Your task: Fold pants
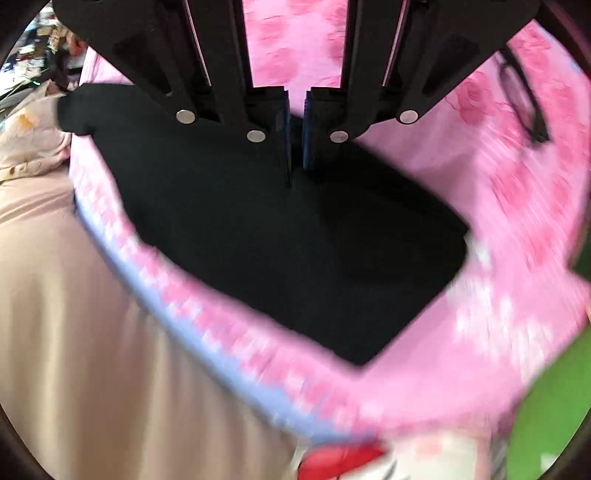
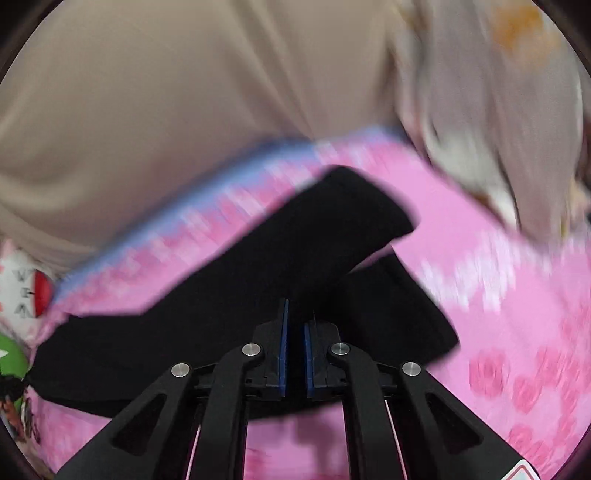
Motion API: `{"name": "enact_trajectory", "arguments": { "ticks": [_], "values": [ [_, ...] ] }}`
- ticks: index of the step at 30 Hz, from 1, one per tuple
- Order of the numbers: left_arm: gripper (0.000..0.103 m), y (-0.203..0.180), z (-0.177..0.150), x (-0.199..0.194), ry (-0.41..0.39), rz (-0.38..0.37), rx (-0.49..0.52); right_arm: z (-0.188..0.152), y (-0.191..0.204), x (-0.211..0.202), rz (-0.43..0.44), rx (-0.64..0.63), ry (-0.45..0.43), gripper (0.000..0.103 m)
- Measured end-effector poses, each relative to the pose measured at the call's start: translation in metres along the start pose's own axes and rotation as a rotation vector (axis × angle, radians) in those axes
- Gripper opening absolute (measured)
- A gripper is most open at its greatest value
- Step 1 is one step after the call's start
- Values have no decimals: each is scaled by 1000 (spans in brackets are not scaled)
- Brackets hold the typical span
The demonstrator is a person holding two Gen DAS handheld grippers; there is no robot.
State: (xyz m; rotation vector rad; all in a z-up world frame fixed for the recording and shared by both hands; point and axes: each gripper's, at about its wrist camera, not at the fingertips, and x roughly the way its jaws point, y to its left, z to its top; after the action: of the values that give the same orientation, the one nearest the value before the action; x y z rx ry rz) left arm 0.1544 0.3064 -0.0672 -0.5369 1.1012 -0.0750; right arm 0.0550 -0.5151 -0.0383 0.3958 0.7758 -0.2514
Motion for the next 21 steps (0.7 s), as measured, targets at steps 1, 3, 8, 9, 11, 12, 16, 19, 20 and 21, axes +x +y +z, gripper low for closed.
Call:
{"name": "enact_trajectory", "arguments": {
  "ticks": [1, 3, 8, 9, 11, 12, 16, 19, 20, 21],
  "values": [
    [4, 9, -4, 10, 23, -2, -23, -10, -14, 18, -37, 25, 53, 9],
    [7, 11, -9, 6, -11, -21, -25, -21, -31, 15, 28, 93, 21, 22],
    [45, 5, -11, -24, -115, 4, 8, -24, -20, -14, 7, 77, -33, 42],
    [56, 8, -8, -28, -132, 18, -5, -26, -17, -18, -2, 68, -40, 42],
    [54, 13, -4, -31, -175, 79, -24, -31, -14, -30, -38, 40, -57, 43],
    [53, 14, -2, -34, -188, 108, -30, -32, -11, -33, -52, 28, -60, 45],
    [54, 13, 0, -53, -227, 94, -35, -18, -10, -46, -80, 17, -97, 63],
    [68, 3, 2, -41, -199, 117, -7, -3, -19, -44, -50, 35, -92, 71],
    [69, 2, 3, -32, -188, 124, -16, 2, -23, -37, -69, 39, -74, 71],
    [69, 2, 4, -24, -174, 126, -27, 4, -24, -32, -87, 34, -58, 71]
  ]
}}
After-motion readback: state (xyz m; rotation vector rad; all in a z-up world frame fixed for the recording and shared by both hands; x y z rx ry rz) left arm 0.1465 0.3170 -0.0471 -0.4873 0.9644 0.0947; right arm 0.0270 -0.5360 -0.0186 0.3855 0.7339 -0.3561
